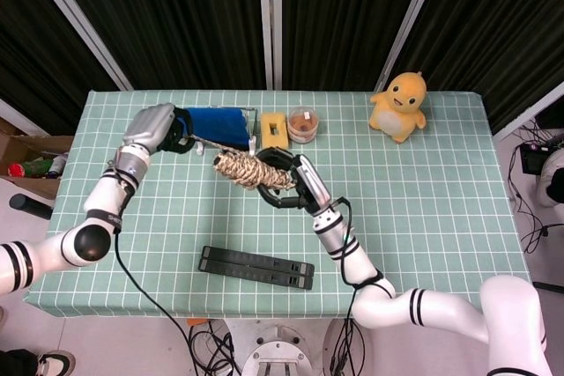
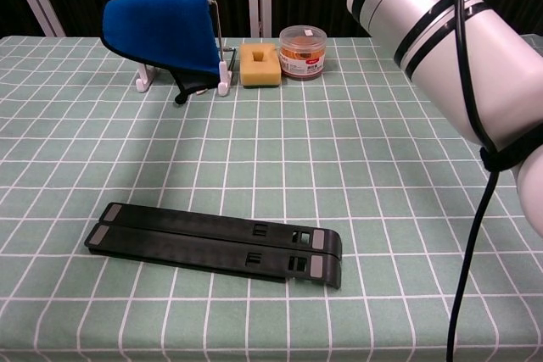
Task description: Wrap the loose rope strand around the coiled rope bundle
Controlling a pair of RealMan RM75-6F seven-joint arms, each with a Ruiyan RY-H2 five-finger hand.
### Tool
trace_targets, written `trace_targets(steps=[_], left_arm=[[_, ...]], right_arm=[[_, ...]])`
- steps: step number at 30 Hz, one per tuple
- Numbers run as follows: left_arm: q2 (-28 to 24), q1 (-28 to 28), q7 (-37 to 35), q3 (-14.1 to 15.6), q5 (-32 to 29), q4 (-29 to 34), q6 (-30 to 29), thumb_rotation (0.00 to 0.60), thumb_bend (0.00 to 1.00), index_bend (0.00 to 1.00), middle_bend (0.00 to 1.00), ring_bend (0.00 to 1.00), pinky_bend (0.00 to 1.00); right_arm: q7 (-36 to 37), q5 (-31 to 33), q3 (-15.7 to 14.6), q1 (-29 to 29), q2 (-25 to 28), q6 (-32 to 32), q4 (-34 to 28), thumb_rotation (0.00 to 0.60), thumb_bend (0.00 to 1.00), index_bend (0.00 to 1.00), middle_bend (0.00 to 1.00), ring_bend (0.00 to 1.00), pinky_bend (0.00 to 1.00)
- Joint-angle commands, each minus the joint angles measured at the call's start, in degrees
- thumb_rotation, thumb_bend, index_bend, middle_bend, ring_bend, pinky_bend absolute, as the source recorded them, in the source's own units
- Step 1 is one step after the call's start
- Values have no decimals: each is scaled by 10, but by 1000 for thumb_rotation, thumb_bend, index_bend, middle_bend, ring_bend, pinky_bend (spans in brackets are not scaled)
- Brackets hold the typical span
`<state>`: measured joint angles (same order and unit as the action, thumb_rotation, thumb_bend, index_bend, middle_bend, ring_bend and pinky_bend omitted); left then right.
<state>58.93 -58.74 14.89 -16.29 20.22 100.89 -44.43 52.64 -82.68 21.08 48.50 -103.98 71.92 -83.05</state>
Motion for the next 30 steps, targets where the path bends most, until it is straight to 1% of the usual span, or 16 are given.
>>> trace_targets(steps=[1, 7, 15, 22, 25, 28, 30], left_arm=[[-1, 6, -7, 6, 10, 4, 3, 600, 461, 802, 816, 685, 733], [-8, 21, -29, 9, 43, 20, 2, 600, 461, 802, 818, 687, 735], [-21, 44, -60, 8, 97, 60, -8, 600, 460, 803, 818, 686, 735], [-27, 58, -75, 12, 135, 86, -13, 600, 459, 802, 819, 687, 738], [-31, 65, -73, 10, 160, 105, -35, 600, 460, 802, 821, 688, 740], [-36, 71, -53, 12, 181, 133, -76, 600, 461, 803, 822, 688, 740], [-35, 75, -26, 16, 195, 152, -116, 600, 462, 803, 822, 688, 740]], right_arm=[[-3, 2, 5, -1, 3, 2, -3, 600, 658, 904, 711, 624, 853], [-4, 6, 12, -5, 1, 6, -5, 600, 659, 904, 711, 623, 853], [-12, 5, 22, -9, -12, 25, 10, 600, 659, 904, 711, 624, 853], [-16, 16, 31, -7, -17, 21, 24, 600, 658, 904, 711, 623, 853], [-20, 24, 37, -5, -20, 16, 33, 600, 659, 904, 711, 624, 853], [-30, 26, 43, -3, -25, 19, 46, 600, 658, 904, 711, 624, 853], [-36, 24, 44, -2, -31, 25, 56, 600, 658, 904, 711, 624, 853]])
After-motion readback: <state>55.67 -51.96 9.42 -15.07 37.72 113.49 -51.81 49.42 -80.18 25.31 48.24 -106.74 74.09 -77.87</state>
